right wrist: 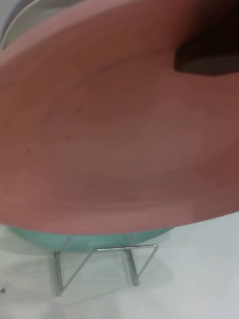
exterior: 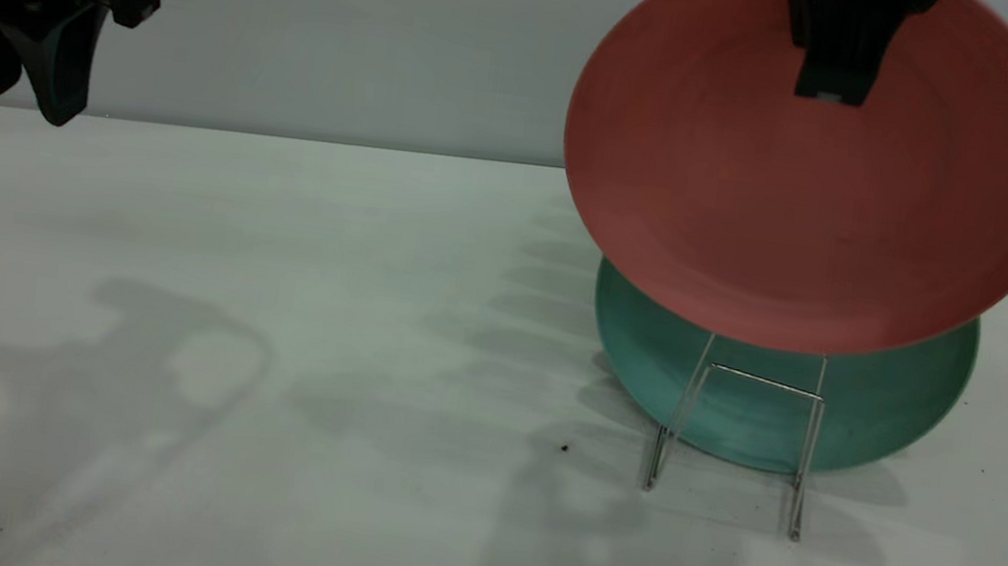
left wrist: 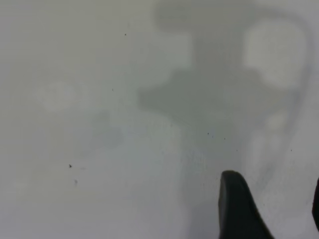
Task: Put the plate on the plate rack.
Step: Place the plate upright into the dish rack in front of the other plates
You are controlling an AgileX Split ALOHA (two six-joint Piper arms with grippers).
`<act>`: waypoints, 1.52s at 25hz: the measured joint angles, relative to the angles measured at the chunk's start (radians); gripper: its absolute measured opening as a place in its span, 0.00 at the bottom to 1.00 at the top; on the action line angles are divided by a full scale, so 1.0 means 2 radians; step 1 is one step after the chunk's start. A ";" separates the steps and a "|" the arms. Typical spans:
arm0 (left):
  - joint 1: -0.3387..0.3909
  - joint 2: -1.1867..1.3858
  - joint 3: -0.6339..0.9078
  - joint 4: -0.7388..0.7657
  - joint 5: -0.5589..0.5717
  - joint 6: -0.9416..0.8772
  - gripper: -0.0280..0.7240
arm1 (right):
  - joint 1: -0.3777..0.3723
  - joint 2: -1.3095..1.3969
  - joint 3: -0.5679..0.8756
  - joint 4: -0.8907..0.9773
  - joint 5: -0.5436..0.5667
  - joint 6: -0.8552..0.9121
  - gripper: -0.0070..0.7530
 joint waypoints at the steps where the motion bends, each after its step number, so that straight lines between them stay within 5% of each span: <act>1: 0.000 0.000 0.000 0.000 0.001 0.000 0.57 | 0.000 0.003 0.000 -0.001 -0.001 0.001 0.13; 38: 0.000 0.000 0.000 0.000 0.005 -0.001 0.57 | -0.030 0.089 0.000 0.020 -0.037 0.024 0.13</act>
